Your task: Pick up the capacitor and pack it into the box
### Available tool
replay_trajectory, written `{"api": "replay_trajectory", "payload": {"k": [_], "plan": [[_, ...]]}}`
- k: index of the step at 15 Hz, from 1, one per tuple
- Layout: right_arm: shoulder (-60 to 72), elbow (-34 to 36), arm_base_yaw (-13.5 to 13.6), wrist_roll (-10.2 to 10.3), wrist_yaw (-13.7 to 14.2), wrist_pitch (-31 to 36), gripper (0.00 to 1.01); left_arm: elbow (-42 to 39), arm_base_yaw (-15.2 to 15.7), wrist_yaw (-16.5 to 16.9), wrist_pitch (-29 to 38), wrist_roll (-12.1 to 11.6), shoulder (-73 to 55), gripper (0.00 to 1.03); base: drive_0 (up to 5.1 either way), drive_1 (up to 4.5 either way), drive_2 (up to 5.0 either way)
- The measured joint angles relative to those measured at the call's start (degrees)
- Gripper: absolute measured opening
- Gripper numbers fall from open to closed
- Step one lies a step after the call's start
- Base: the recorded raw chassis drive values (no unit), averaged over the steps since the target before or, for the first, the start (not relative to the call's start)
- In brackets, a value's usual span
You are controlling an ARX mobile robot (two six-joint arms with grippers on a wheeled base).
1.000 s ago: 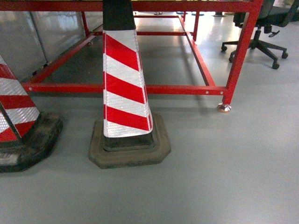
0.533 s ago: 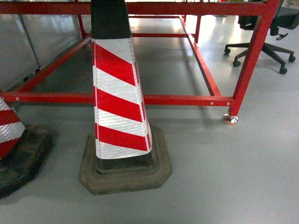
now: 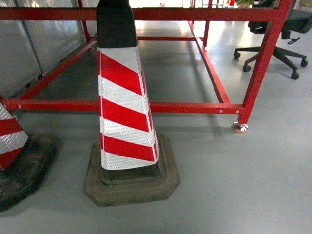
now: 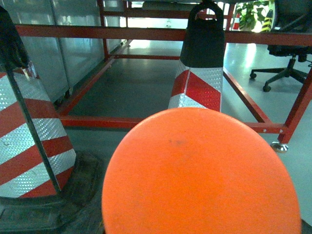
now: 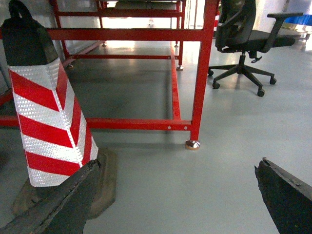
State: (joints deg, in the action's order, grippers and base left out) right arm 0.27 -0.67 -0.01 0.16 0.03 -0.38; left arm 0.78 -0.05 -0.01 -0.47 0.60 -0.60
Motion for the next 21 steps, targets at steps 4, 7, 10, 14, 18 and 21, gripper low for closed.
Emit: {"api": "replay_trajectory", "payload": {"k": [4,7,10,14,18,21], "plan": [[0.0,0.0,0.0,-0.1,-0.1,0.2,0.98,0.0,0.0,0.0,0.0,-0.2,0.0,0.44,0.0,0.00,0.0],[0.0,0.0,0.0,-0.1,0.0,0.1,0.98,0.0,0.0,0.0,0.1,-0.6,0.0,0.44,0.0,0.00,0.0],[0.0,0.0,0.0,0.0,0.0,0.1,0.98,0.0,0.0,0.0,0.1,-0.6,0.0,0.44,0.0,0.00,0.0],[0.0,0.0,0.0,0.0,0.0,0.1,0.98,0.0,0.0,0.0,0.1,-0.6,0.0,0.44,0.0,0.00,0.0],[0.0,0.0,0.0,-0.1,-0.1,0.1,0.98,0.0,0.0,-0.1,0.1,-0.6,0.0,0.44,0.0,0.00,0.0],[0.0,0.0,0.0,0.0,0.0,0.5,0.98,0.0,0.0,-0.1,0.6,-0.6,0.0,0.44,0.0,0.00,0.0]]}}
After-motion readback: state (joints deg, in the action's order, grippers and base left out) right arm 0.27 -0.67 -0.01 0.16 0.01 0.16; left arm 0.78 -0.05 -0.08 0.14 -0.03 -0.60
